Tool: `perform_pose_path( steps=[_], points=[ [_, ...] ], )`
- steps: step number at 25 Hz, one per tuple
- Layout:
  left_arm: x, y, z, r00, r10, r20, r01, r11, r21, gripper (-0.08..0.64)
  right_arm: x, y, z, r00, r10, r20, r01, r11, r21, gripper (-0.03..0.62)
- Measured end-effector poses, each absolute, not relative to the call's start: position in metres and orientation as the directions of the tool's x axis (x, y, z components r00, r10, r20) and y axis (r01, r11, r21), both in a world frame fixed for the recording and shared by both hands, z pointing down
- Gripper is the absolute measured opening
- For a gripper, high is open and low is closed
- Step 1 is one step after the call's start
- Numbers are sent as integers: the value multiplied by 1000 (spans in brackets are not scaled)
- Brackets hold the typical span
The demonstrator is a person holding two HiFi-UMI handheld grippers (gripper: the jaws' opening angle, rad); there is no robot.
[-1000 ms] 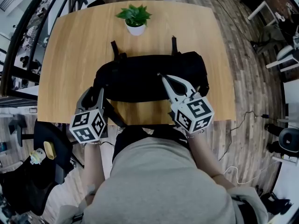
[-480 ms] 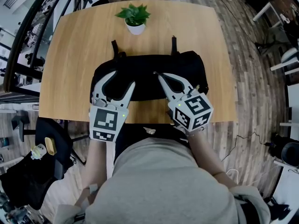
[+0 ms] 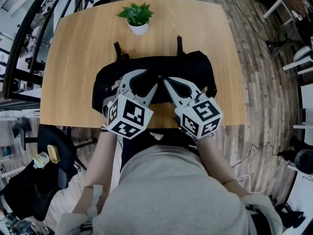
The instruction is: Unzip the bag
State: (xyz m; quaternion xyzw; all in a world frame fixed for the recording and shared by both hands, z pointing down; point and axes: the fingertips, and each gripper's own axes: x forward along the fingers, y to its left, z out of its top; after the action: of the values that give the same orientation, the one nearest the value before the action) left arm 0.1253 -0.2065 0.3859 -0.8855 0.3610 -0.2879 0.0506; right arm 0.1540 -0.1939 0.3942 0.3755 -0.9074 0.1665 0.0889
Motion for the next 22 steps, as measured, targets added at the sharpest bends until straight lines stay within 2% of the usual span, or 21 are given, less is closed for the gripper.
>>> perform_pose_path(
  steps=[4, 9, 22],
  points=[
    [128, -205, 395, 558, -678, 479, -602, -728, -329, 95, 153, -193, 397, -702, -652, 288, -711, 663, -233, 9],
    [131, -205, 403, 532, -697, 480, -604, -710, -361, 48, 153, -192, 401, -702, -648, 296, -711, 665, -229, 9],
    [127, -205, 403, 523, -713, 467, -658, -686, -311, 34, 161, -195, 402, -674, -682, 284, -738, 644, -204, 9]
  ],
)
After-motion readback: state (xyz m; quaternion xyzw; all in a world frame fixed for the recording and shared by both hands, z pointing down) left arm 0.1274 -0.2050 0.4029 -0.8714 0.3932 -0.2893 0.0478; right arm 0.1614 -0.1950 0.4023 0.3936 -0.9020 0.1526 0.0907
